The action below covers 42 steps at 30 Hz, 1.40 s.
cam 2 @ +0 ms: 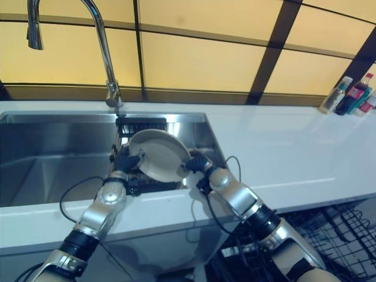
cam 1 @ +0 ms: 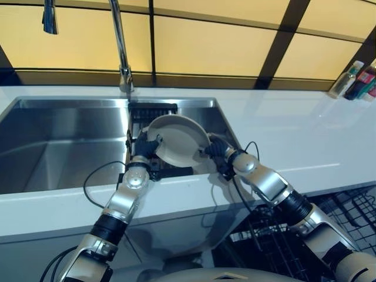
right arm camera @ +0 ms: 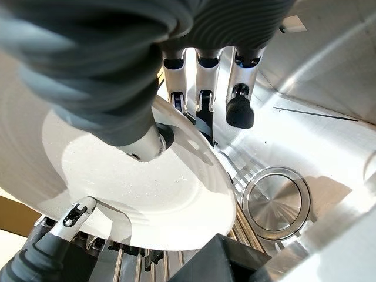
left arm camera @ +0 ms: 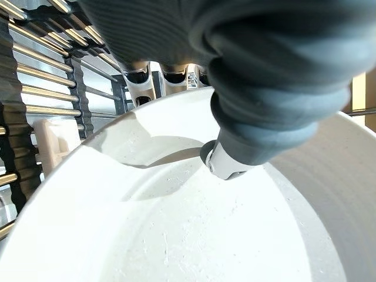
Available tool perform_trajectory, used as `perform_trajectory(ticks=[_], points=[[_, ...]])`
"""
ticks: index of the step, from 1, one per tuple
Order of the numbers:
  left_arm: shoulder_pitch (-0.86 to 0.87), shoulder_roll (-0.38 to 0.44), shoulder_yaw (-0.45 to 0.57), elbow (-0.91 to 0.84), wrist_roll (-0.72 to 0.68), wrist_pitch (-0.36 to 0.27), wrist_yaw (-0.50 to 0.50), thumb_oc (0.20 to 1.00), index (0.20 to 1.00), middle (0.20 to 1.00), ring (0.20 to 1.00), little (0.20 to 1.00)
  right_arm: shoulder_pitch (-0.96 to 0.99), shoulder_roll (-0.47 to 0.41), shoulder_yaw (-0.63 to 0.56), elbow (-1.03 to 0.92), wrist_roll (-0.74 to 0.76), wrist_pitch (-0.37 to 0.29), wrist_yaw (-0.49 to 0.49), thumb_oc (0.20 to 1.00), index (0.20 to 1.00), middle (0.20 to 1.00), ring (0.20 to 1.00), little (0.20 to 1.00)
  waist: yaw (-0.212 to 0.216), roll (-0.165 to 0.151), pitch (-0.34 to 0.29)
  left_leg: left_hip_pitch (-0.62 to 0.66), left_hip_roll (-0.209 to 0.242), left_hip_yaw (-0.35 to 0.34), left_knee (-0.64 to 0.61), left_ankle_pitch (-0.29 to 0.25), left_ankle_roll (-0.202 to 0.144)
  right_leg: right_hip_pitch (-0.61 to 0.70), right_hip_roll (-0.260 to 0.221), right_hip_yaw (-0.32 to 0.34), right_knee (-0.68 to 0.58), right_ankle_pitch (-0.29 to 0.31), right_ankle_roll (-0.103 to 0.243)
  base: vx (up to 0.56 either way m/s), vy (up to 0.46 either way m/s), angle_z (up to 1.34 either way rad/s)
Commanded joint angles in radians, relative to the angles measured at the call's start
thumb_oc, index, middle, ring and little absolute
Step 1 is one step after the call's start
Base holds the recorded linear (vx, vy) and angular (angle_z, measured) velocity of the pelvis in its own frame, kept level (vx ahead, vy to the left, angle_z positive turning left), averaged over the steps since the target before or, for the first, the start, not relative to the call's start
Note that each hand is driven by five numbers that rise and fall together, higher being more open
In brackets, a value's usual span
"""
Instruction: Pick up plates and place into dishwasher.
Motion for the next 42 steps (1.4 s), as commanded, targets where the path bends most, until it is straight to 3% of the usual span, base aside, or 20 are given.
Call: perform_trajectory(ticks=[1,11,12,13,15,31,42], points=[[-0.095,0.022,0.001,-0.016,0.037,-0.033,0.022,0.200,0.200,0.200,0.200,0.200,-0.094,0.020,-0.023,-0.058,0.022,-0.051,0.001,0.200,0.200,0.200,0.200,0.200,0.011,0.011,-0.029,-0.045,-0.090,0.056,0.016,-0.075,0.103,0.017,0.053,0.035,0.008,-0.092,0.008,-0.01,-0.040,0.00],[-0.099,0.026,0.004,-0.008,0.007,-0.034,0.037,0.200,0.200,0.200,0.200,0.200,-0.134,0.052,-0.009,-0.041,0.055,-0.085,-0.059,0.200,0.200,0.200,0.200,0.200,0.025,0.006,-0.023,-0.045,-0.077,0.095,0.008,-0.068,0.090,0.010,0.048,-0.008,0.004,-0.084,0.010,-0.04,-0.019,-0.01],[-0.102,0.026,0.003,-0.007,-0.001,-0.039,0.045,0.228,0.228,0.228,0.228,0.228,-0.141,0.050,-0.008,-0.042,0.058,-0.086,-0.063,0.200,0.200,0.200,0.200,0.200,0.024,0.008,-0.025,-0.044,-0.076,0.101,0.007,-0.067,0.089,0.010,0.047,-0.013,0.004,-0.084,0.011,-0.07,-0.005,-0.03],[-0.104,0.025,0.002,-0.008,-0.004,-0.039,0.051,0.454,0.454,0.454,0.454,0.454,-0.144,0.047,-0.009,-0.044,0.060,-0.087,-0.066,0.200,0.200,0.200,0.200,0.200,0.023,0.009,-0.027,-0.044,-0.076,0.104,0.006,-0.067,0.088,0.010,0.047,-0.016,0.004,-0.085,0.011,-0.08,0.000,-0.06],[-0.110,0.021,0.002,-0.009,-0.013,-0.038,0.063,1.000,1.000,1.000,1.000,1.000,-0.153,0.036,-0.013,-0.046,0.064,-0.090,-0.068,0.200,0.200,0.200,0.200,0.200,0.020,0.012,-0.029,-0.045,-0.076,0.109,0.006,-0.066,0.087,0.010,0.047,-0.017,0.004,-0.085,0.010,-0.09,0.004,-0.09],[-0.163,-0.008,-0.002,-0.015,-0.041,-0.031,0.128,1.000,1.000,1.000,1.000,1.000,-0.226,-0.031,-0.045,-0.077,0.025,-0.124,-0.081,0.200,0.200,0.200,0.200,0.200,-0.006,0.040,-0.047,-0.055,-0.083,0.091,0.023,-0.066,0.091,0.015,0.050,-0.011,0.030,-0.113,-0.003,-0.07,-0.007,-0.01],[-0.155,-0.004,0.024,0.008,-0.064,-0.033,0.142,1.000,1.000,1.000,1.000,1.000,-0.250,-0.096,-0.132,-0.084,-0.033,-0.134,-0.152,0.200,0.200,0.200,0.200,0.200,-0.016,0.042,-0.054,-0.049,-0.080,0.085,0.021,-0.072,0.089,0.025,0.057,-0.005,0.028,-0.119,-0.006,-0.02,-0.022,0.02]])
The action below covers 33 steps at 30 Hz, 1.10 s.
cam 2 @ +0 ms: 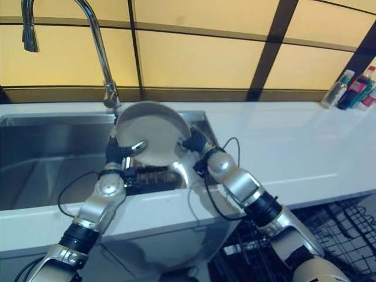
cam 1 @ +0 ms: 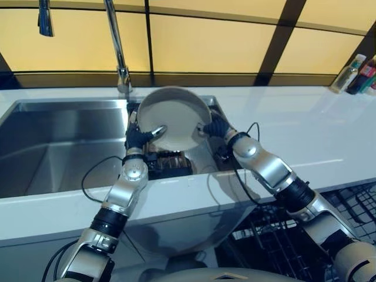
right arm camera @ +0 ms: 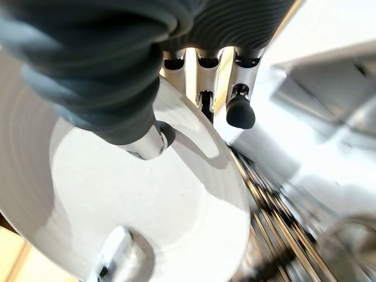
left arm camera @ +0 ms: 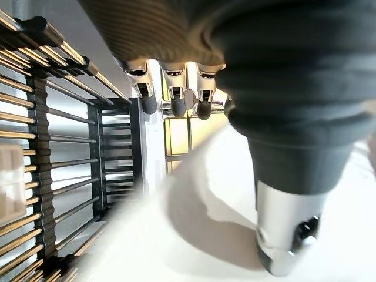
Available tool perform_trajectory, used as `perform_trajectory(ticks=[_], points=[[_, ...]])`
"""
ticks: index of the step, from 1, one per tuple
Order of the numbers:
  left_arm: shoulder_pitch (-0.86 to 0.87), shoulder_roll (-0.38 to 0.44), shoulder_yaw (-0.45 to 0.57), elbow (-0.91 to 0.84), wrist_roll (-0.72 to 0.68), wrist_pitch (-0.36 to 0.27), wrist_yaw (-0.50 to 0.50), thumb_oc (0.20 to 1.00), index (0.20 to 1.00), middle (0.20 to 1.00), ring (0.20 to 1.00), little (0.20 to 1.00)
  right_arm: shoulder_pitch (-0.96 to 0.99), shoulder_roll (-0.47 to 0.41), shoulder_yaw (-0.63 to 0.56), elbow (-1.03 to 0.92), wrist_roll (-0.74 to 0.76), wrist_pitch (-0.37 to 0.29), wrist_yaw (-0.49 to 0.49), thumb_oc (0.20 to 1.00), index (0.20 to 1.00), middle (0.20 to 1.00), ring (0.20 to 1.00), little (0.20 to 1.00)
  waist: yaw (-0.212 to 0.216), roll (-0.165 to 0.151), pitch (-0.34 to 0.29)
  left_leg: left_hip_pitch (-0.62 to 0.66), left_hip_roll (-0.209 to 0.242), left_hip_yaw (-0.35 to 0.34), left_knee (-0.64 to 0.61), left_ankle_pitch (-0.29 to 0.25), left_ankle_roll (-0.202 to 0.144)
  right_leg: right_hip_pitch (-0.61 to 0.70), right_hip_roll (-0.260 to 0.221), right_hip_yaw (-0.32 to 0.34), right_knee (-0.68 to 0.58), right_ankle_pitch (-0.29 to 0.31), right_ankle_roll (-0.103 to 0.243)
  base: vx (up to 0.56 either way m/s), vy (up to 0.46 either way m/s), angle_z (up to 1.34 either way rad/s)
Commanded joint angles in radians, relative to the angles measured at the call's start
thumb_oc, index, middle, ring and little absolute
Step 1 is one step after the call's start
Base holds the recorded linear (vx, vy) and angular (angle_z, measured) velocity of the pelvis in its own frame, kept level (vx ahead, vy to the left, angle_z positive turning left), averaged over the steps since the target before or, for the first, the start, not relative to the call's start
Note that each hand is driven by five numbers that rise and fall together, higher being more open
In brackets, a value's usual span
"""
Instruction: Pick up plates and place into dishwasher.
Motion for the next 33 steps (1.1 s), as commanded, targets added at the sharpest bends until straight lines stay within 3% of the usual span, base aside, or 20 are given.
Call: perform_trajectory(ticks=[1,19,27,33], points=[[-0.103,0.009,-0.011,0.035,-0.012,-0.040,0.006,1.000,1.000,1.000,1.000,1.000,-0.134,-0.081,-0.071,-0.027,-0.058,-0.083,-0.063,0.200,0.200,0.200,0.200,0.200,-0.014,0.014,-0.056,-0.046,-0.081,0.073,0.020,-0.073,0.089,0.036,0.056,-0.008,0.024,-0.125,0.002,-0.02,-0.034,0.00],[-0.002,0.075,0.080,0.050,-0.012,-0.080,-0.050,1.000,1.000,1.000,1.000,1.000,0.040,-0.308,-0.369,0.041,-0.193,-0.149,-0.175,0.200,0.200,0.200,0.200,0.200,-0.079,0.027,-0.077,-0.039,-0.075,0.107,0.004,-0.081,0.091,0.019,0.073,0.051,0.004,-0.112,0.004,0.00,-0.016,-0.03],[0.109,0.139,0.212,0.024,0.031,-0.073,-0.102,1.000,1.000,1.000,1.000,1.000,0.335,-0.324,-0.616,0.011,-0.199,-0.194,-0.266,0.200,0.200,0.200,0.200,0.200,-0.133,0.047,-0.078,-0.049,-0.073,0.135,0.001,-0.086,0.098,-0.018,0.081,0.108,0.004,-0.100,0.005,0.02,-0.079,-0.16],[0.152,0.189,0.300,0.043,0.044,-0.074,-0.123,1.000,1.000,1.000,1.000,1.000,0.475,-0.316,-0.714,0.015,-0.224,-0.225,-0.306,0.200,0.200,0.200,0.200,0.200,-0.177,0.069,-0.068,-0.058,-0.077,0.165,0.001,-0.096,0.105,-0.053,0.080,0.152,0.004,-0.089,0.012,0.04,-0.093,-0.19]])
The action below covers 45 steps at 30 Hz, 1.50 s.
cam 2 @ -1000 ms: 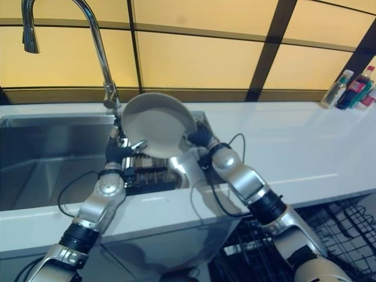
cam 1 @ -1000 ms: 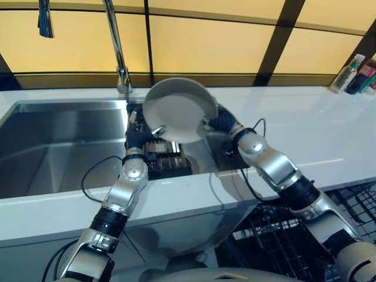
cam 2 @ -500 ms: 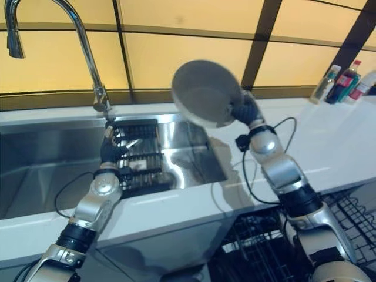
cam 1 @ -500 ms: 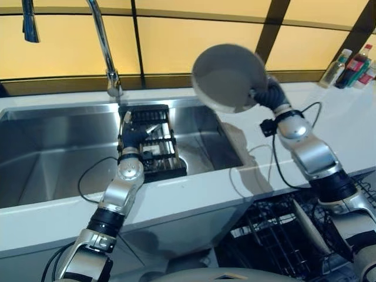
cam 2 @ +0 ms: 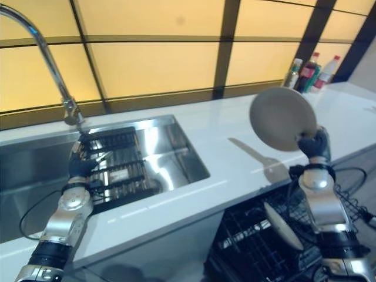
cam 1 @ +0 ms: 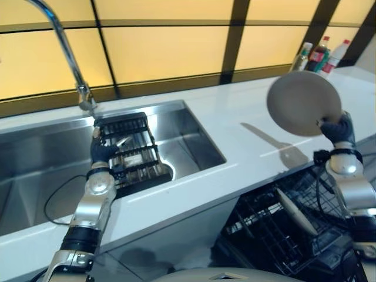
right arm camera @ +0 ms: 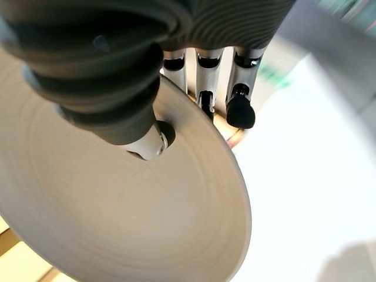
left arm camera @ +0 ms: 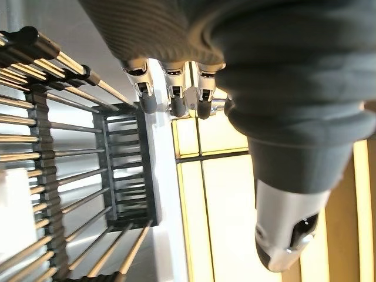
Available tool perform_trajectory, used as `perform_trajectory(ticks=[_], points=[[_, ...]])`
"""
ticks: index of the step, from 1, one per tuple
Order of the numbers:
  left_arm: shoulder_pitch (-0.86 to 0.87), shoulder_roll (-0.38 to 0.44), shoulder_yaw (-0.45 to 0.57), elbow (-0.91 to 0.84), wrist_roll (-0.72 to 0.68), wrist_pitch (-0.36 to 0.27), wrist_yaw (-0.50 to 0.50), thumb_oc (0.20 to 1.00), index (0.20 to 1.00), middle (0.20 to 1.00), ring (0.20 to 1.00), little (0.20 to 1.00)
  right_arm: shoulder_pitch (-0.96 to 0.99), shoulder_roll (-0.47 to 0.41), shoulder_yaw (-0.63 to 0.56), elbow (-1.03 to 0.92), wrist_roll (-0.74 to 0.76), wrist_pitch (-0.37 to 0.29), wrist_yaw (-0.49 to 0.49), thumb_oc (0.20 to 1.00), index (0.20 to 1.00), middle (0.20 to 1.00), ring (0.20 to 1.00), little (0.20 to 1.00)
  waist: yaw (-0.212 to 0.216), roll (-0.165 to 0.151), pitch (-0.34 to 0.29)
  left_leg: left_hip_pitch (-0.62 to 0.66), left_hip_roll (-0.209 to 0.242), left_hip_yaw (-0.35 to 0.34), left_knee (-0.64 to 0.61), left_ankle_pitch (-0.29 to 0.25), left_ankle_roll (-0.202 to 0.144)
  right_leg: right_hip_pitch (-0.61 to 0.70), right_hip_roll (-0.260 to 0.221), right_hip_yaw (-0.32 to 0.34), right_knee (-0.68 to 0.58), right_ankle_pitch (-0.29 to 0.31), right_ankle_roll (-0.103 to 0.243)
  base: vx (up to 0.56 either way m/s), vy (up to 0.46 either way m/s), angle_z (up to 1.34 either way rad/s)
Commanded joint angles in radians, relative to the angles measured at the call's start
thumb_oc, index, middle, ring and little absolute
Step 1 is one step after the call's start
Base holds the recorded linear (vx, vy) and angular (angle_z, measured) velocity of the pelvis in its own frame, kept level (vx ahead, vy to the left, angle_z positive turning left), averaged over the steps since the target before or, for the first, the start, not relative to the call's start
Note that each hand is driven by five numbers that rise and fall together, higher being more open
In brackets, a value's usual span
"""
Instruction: Pick up plates and place into dishwasher.
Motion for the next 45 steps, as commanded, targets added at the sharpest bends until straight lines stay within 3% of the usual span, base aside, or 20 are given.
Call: perform_trajectory(ticks=[1,13,19,24,29,37,45], points=[[-0.046,0.070,0.045,0.034,0.067,-0.060,-0.008,1.000,1.000,1.000,1.000,1.000,-0.055,-0.064,-0.061,-0.011,-0.069,-0.095,-0.045,0.200,0.200,0.200,0.200,0.200,-0.026,0.033,0.009,-0.039,-0.087,0.056,0.007,-0.082,0.107,0.024,0.054,0.030,0.005,-0.097,0.018,0.04,-0.088,-0.25],[-0.067,0.084,0.060,0.097,0.064,-0.067,0.046,1.000,1.000,1.000,1.000,1.000,-0.136,-0.167,-0.042,0.094,-0.110,-0.087,-0.063,0.200,0.200,0.200,0.200,0.200,-0.064,0.079,0.106,-0.117,-0.094,0.087,0.055,-0.082,0.110,-0.077,0.052,0.086,0.056,-0.107,0.015,-0.01,-0.049,-0.18],[-0.080,0.095,0.041,0.096,0.070,-0.087,0.080,1.000,1.000,1.000,1.000,1.000,-0.224,-0.251,0.006,0.152,-0.162,-0.098,-0.103,0.200,0.200,0.200,0.200,0.200,-0.050,0.064,0.186,-0.200,-0.084,0.083,0.144,-0.090,0.102,-0.123,0.053,0.096,0.084,-0.110,0.005,-0.03,-0.086,-0.05],[-0.159,0.170,0.029,0.130,0.033,-0.102,0.096,1.000,1.000,1.000,1.000,1.000,-0.318,-0.335,0.083,0.236,-0.224,-0.073,-0.177,0.200,0.200,0.200,0.200,0.200,-0.028,0.047,0.284,-0.309,-0.066,0.068,0.216,-0.089,0.098,-0.198,0.062,0.082,0.133,-0.124,-0.008,-0.16,-0.150,0.01],[-0.208,0.239,0.018,0.145,-0.020,-0.113,0.109,1.000,1.000,1.000,1.000,1.000,-0.412,-0.401,0.159,0.316,-0.194,-0.052,-0.232,0.200,0.200,0.200,0.200,0.200,-0.011,0.046,0.356,-0.406,-0.054,0.042,0.267,-0.073,0.091,-0.275,0.074,0.059,0.179,-0.131,-0.027,-0.12,-0.134,0.05],[-0.226,0.278,0.024,0.126,-0.054,-0.104,0.117,1.000,1.000,1.000,1.000,1.000,-0.438,-0.443,0.223,0.421,-0.237,-0.009,-0.223,0.200,0.200,0.200,0.200,0.200,-0.005,0.062,0.421,-0.465,-0.047,0.021,0.266,-0.039,0.080,-0.325,0.085,0.026,0.191,-0.128,-0.049,-0.05,-0.072,0.01],[-0.189,0.283,0.066,0.114,-0.071,-0.122,0.136,1.000,1.000,1.000,1.000,1.000,-0.324,-0.444,0.125,0.444,-0.196,0.007,-0.256,0.200,0.200,0.200,0.200,0.200,-0.031,0.068,0.445,-0.461,-0.046,0.033,0.251,-0.032,0.073,-0.335,0.089,0.020,0.193,-0.129,-0.060,-0.01,0.004,0.00]])
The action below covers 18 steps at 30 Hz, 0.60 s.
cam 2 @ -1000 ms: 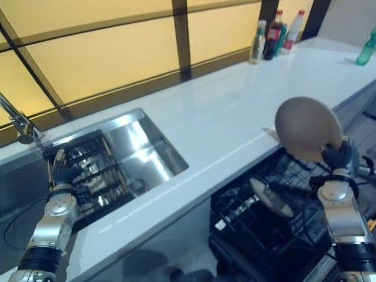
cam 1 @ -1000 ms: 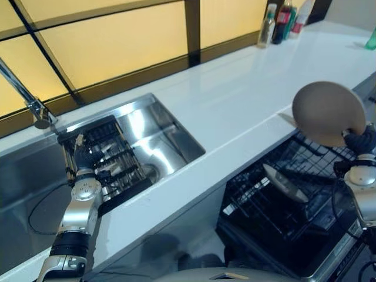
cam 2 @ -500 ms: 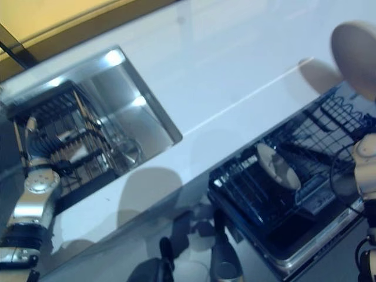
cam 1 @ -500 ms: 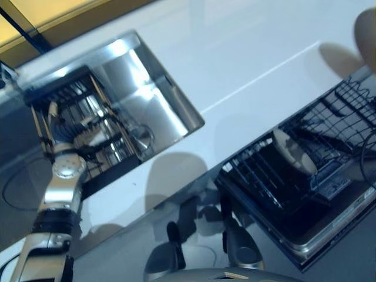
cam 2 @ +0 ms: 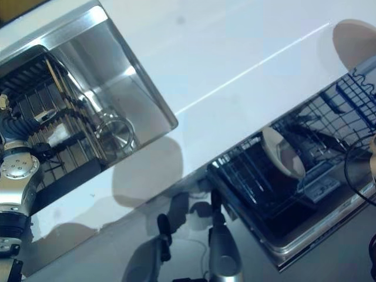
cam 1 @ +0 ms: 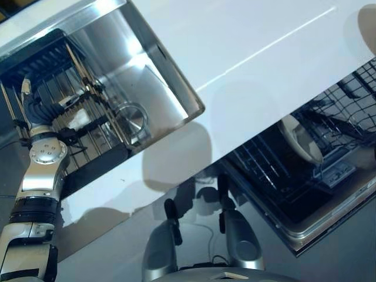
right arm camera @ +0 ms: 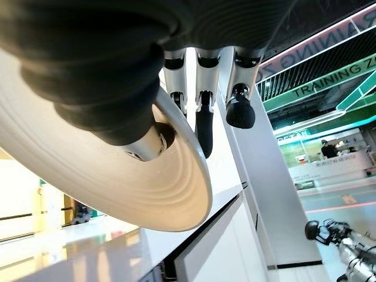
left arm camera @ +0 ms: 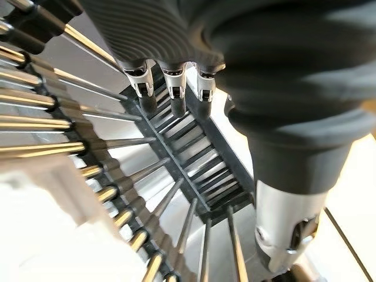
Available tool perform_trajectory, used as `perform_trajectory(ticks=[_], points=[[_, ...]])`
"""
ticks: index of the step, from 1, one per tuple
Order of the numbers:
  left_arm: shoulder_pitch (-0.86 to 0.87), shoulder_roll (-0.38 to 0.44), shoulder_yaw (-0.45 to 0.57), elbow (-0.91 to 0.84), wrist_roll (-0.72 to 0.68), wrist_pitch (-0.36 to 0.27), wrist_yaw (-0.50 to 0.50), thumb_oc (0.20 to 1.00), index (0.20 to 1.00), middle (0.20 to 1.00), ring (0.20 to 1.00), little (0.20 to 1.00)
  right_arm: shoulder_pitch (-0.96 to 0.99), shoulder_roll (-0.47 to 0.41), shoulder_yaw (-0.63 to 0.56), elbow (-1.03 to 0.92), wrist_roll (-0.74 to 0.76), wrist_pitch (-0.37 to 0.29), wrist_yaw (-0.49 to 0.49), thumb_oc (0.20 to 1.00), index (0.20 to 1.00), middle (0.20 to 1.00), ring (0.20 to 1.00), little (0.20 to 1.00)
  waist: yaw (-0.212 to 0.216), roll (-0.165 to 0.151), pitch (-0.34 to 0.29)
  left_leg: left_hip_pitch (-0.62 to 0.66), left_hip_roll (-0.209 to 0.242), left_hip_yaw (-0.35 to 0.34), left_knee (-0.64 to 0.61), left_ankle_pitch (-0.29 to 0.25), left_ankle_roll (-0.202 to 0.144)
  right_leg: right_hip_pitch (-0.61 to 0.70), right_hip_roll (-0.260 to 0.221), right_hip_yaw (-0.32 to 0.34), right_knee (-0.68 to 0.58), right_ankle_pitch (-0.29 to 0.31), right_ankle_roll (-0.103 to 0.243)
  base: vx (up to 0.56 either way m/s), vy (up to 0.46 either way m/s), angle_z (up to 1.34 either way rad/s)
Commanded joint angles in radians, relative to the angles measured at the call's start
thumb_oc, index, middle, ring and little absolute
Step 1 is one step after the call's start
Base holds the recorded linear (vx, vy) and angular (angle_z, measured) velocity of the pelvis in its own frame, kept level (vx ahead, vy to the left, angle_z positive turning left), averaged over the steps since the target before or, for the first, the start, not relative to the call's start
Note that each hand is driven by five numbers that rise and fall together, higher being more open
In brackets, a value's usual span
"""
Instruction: Pick up plates and place into dishwasher.
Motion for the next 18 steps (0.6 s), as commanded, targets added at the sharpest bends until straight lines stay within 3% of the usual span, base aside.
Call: perform_trajectory(ticks=[1,11,18], points=[[0.039,-0.028,0.017,0.007,-0.005,-0.070,0.038,1.000,1.000,1.000,1.000,1.000,0.070,-0.001,0.019,0.048,0.025,0.031,0.045,0.200,0.200,0.200,0.200,0.200,-0.001,0.003,0.055,-0.098,-0.060,-0.010,0.040,0.000,0.088,-0.011,0.075,-0.050,0.173,-0.233,-0.019,-0.04,0.034,-0.02],[0.054,-0.061,0.028,0.005,0.026,-0.081,0.036,1.000,1.000,1.000,1.000,1.000,0.164,0.062,-0.047,0.031,0.047,0.021,0.035,0.200,0.200,0.200,0.200,0.200,-0.026,0.012,0.057,-0.099,-0.067,0.014,0.055,-0.010,0.091,-0.030,0.076,-0.027,0.190,-0.234,-0.024,-0.03,0.021,-0.08],[0.031,-0.076,0.014,0.041,0.018,-0.083,0.051,1.000,1.000,1.000,1.000,1.000,0.145,0.051,-0.048,0.049,0.023,0.015,0.071,0.200,0.200,0.200,0.200,0.200,-0.044,0.037,0.058,-0.105,-0.077,0.026,0.067,-0.013,0.088,-0.046,0.070,-0.006,0.201,-0.236,-0.024,-0.02,0.056,-0.09]])
